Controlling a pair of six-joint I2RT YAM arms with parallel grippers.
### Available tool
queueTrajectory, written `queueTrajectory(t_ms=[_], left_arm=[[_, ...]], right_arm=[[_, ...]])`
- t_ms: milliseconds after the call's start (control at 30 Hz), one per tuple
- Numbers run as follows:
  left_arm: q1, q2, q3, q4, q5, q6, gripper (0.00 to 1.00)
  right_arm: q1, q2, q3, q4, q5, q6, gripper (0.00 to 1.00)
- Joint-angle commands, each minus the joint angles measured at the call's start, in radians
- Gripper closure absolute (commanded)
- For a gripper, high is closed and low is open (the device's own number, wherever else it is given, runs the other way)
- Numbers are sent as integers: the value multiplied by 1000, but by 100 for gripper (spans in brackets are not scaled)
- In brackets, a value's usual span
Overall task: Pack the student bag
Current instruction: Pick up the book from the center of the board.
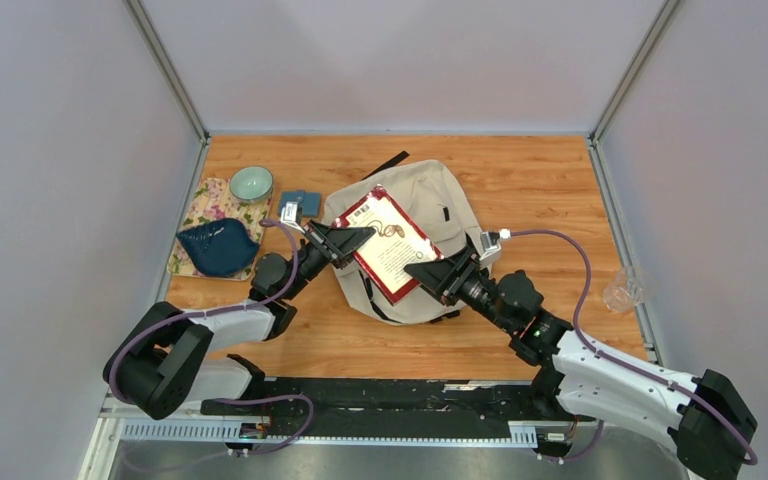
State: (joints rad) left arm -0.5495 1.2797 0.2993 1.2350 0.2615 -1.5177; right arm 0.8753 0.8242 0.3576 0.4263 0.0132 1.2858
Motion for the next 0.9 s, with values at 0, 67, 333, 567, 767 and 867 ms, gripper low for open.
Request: queueTrajectory(t_ms=[0, 67, 333, 567, 767, 867], left_arm=[[-13, -22, 0, 273, 10, -30, 100], [-13, -23, -2, 271, 18, -30, 100], [-13, -25, 69, 109, 221, 40, 67], [-23, -131, 237, -714, 296, 526, 31], [-112, -175, 403, -1232, 38, 947, 27], [-168, -137, 429, -1273, 33, 1014, 27]], right_arm=[[-9, -14, 9, 71, 63, -8, 60], [-9, -19, 7, 68, 65, -9, 78], [-10, -115, 20, -76, 111, -54, 100], [-9, -367, 60, -502, 350, -132, 100], [-9, -617, 127, -886, 597, -160, 100], [-9, -694, 179, -1023, 677, -181, 100]])
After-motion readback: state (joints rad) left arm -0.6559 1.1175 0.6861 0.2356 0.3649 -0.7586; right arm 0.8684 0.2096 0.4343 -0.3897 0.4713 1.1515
